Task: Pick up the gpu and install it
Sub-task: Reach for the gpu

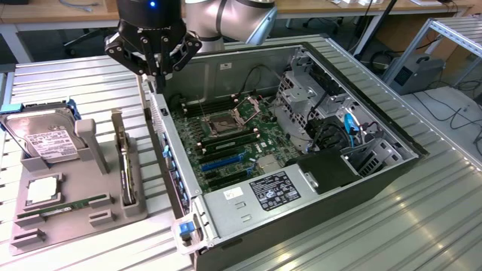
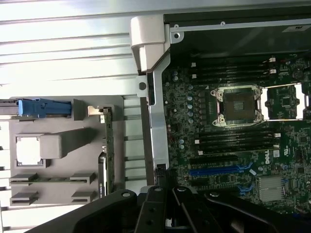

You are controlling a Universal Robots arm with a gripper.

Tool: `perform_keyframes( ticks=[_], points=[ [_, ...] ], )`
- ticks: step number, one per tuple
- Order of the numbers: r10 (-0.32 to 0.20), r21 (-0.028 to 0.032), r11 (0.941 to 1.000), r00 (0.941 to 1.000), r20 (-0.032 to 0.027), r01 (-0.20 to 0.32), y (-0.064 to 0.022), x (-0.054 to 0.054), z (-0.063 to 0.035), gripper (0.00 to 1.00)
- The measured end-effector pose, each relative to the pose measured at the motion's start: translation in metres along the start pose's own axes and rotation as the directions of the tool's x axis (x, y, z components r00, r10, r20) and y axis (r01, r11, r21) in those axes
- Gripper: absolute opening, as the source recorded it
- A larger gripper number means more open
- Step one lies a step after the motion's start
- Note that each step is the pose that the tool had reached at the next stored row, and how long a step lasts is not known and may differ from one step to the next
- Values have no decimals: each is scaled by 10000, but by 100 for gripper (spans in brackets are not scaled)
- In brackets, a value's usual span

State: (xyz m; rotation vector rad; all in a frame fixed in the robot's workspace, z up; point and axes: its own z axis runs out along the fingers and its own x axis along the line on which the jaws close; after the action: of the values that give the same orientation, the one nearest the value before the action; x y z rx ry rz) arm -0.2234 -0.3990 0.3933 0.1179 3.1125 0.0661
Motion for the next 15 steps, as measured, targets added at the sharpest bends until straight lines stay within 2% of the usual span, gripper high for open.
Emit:
perform_keyframes(
  ticks=[15],
  points=[
    [0, 0, 10000, 10000, -1, 0, -4, 50, -2, 11]
  ],
)
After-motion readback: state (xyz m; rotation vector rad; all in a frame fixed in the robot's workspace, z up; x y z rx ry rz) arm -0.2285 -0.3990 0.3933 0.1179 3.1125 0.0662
